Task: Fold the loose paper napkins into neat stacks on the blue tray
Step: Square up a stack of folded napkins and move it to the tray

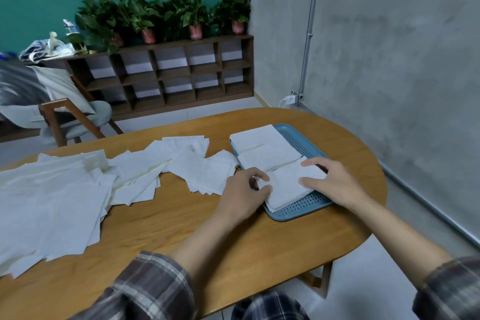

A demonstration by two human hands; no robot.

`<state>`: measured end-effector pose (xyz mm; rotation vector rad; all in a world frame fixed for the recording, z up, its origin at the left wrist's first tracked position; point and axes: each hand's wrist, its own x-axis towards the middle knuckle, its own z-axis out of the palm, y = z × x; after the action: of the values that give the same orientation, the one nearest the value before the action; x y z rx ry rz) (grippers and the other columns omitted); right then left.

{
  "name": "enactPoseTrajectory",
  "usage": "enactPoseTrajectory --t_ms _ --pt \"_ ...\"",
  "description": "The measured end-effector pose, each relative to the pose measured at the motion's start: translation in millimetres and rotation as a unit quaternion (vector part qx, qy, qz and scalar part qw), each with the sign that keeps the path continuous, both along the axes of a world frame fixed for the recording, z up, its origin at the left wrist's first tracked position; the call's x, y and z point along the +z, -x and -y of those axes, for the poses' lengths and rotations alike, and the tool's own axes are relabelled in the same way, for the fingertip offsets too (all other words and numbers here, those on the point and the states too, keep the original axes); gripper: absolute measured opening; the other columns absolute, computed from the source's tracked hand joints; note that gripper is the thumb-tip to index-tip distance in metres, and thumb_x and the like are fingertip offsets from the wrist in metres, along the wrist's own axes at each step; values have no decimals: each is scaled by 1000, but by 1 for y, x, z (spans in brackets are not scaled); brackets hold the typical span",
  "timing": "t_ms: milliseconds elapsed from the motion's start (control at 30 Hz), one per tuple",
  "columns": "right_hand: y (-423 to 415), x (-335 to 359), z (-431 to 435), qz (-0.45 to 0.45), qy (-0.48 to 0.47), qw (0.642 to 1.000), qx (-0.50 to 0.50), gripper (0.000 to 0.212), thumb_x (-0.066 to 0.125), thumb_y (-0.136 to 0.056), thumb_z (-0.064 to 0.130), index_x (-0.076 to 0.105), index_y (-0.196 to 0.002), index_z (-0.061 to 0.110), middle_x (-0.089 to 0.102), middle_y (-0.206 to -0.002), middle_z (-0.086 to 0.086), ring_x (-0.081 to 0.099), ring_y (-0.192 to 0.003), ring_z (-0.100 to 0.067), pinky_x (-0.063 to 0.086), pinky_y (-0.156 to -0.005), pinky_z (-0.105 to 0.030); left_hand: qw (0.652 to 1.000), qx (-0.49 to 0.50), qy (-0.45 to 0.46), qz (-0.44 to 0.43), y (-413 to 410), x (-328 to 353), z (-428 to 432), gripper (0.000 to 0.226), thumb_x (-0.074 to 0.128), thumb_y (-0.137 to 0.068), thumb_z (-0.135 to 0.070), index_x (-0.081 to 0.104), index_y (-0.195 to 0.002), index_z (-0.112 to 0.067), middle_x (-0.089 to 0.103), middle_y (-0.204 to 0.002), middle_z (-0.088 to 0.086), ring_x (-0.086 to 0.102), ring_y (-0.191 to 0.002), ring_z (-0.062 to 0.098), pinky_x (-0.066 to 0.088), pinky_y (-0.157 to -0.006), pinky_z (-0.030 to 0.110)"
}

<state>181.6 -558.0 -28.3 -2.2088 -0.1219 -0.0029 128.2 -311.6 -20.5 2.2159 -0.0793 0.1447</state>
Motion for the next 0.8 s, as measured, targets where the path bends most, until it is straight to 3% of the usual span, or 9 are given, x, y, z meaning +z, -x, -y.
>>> enactPoseTrajectory --t_ms 100,200,367,433,500,600,800 --pt "1 1 -3 10 11 1000 -2 43 87 -82 36 73 -122 37 65 -137 12 53 -134 -13 42 -105 -34 999 9 -18 30 -1 -4 0 15 78 -92 -27 73 -106 -26 64 -83 -5 56 -75 7 41 -63 12" --pt "4 3 -6 22 47 999 8 47 84 -86 39 71 -131 33 64 -139 13 52 -136 -13 42 -107 -33 997 15 -49 51 -4 -11 0 18 77 -93 -29 72 -110 -28 60 -96 -3 54 -83 7 41 -74 22" --pt "5 3 -4 73 123 989 41 54 78 -91 44 65 -140 27 53 -142 11 44 -139 -17 34 -112 -32 984 11 -134 119 -3 -20 -1 30 72 -98 -32 69 -127 -26 45 -133 -2 46 -123 13 44 -101 28" --pt "4 6 -4 117 164 977 69 58 70 -97 47 57 -149 27 44 -155 11 35 -145 -14 28 -115 -31 973 -30 -174 150 -3 -16 2 39 64 -103 -34 63 -140 -24 42 -154 0 40 -141 17 37 -115 32" --pt "3 8 -8 131 205 963 113 63 59 -103 50 42 -160 31 28 -169 12 22 -156 -11 22 -125 -35 964 -78 -225 119 -6 -10 8 55 53 -108 -41 45 -158 -21 25 -172 3 22 -158 20 21 -127 34" --pt "-2 3 -16 96 252 946 178 67 42 -109 52 17 -168 34 1 -175 14 -4 -161 -5 4 -131 -31 945 -118 -306 13 -11 -8 10 72 34 -112 -51 6 -170 -19 -5 -177 2 -7 -163 19 1 -132 37" --pt "-8 -8 -19 24 326 922 209 64 19 -111 57 -6 -167 37 -18 -171 21 -20 -157 1 -6 -131 -35 948 -147 -280 -46 -15 -21 7 73 24 -112 -55 -5 -168 -18 -15 -176 -2 -17 -161 13 -2 -133 38"
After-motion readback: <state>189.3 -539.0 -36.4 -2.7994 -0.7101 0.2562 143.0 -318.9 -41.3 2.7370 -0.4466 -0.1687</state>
